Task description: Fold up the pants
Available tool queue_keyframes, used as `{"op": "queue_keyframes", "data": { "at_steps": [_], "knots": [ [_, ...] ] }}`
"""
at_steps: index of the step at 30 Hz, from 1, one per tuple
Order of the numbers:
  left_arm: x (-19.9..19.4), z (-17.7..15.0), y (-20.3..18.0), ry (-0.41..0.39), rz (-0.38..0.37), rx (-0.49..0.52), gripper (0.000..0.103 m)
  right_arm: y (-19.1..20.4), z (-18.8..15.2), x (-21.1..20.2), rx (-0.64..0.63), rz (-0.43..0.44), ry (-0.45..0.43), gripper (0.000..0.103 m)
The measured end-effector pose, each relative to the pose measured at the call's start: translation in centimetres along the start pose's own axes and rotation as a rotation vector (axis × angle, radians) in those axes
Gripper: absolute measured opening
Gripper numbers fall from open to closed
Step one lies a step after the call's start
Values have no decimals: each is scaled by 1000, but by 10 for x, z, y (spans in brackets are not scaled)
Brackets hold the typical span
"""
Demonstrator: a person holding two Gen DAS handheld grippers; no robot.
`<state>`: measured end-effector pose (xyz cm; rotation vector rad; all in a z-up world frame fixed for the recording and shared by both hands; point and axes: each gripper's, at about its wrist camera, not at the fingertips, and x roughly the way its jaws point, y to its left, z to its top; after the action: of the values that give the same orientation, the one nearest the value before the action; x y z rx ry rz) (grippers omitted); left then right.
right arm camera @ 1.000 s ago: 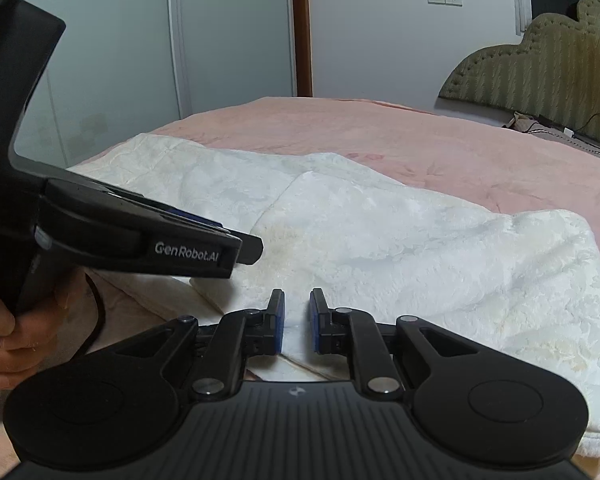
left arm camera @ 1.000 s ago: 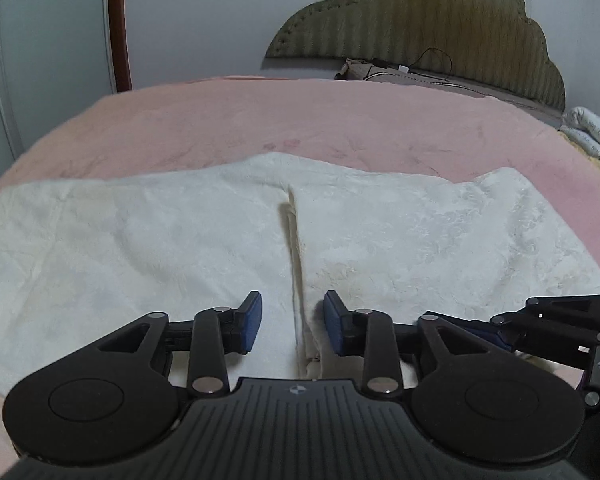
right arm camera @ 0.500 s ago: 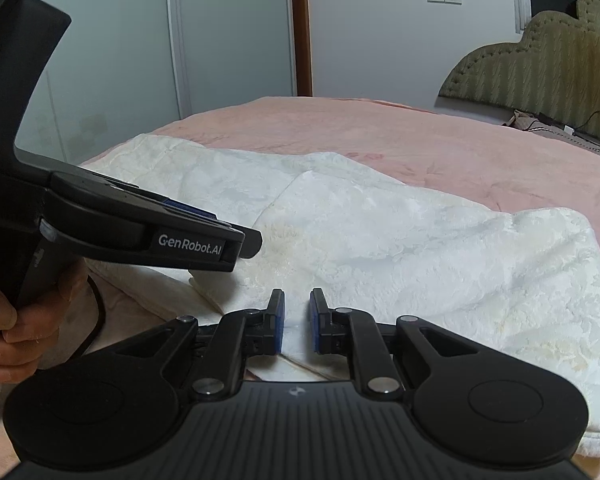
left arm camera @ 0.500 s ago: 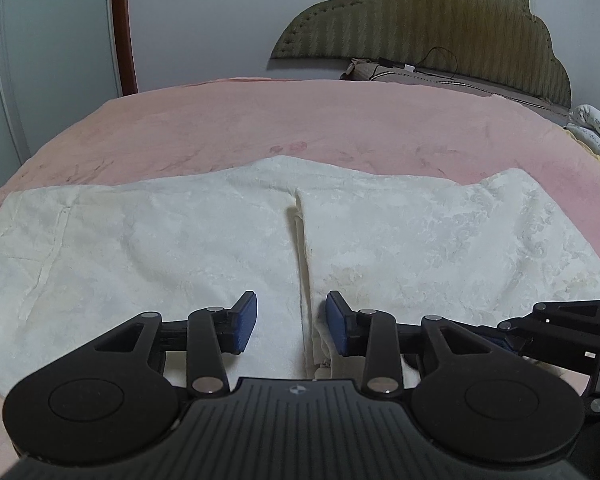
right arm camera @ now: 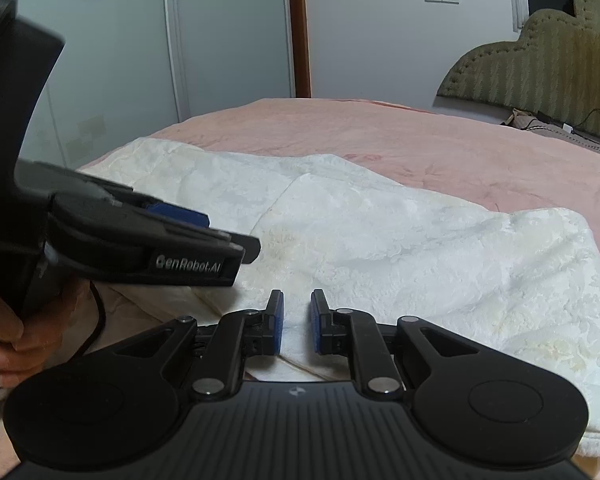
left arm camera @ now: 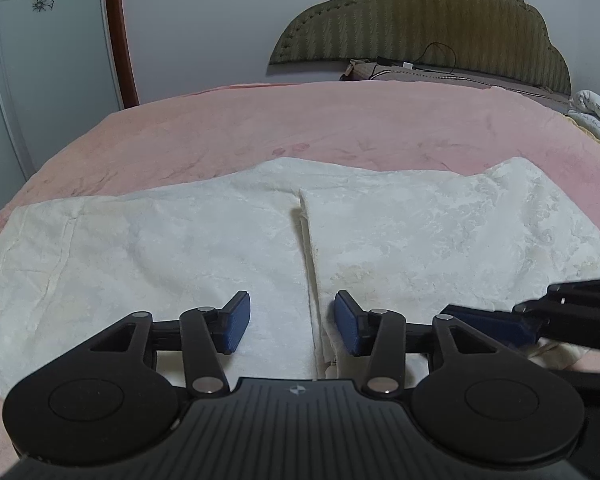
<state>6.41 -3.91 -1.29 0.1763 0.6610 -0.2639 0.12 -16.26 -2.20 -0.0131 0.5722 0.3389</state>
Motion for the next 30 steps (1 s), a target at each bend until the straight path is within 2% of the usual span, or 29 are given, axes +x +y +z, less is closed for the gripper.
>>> {"op": "queue_keyframes", "data": {
  "at_steps": [4,7,12,16,19,22,24,25,27,30],
  "knots": [
    [1,-3,-2,-9,10,12,53,-15,25,0,13,-34,-20,14],
    [1,-3,-2,-11,12,13,53,-32,52,20,0,-17,41,14],
    [2,-4,0,-13,8,12,53,-53,77,81,-50,-44,181,14],
    [3,-5,0,-16,10,14,53,-59,92,100,-21,-66,187,14],
    [3,-5,0,-17,7,13,53,-53,93,90,-37,-85,154,15],
    [3,-6,0,-20,11,9,55,-50,83,72,-25,-51,139,15],
    [2,-7,-2,-23,21,15,55,-49,74,71,-9,-12,158,23],
    [2,-7,-3,-24,26,19,55,-46,68,74,-21,-12,170,23],
    [2,-6,-5,-24,34,22,56,-43,62,74,-46,-29,135,28],
    [-1,-3,-2,-19,25,4,58,-42,64,62,11,-63,103,28]
  ]
}}
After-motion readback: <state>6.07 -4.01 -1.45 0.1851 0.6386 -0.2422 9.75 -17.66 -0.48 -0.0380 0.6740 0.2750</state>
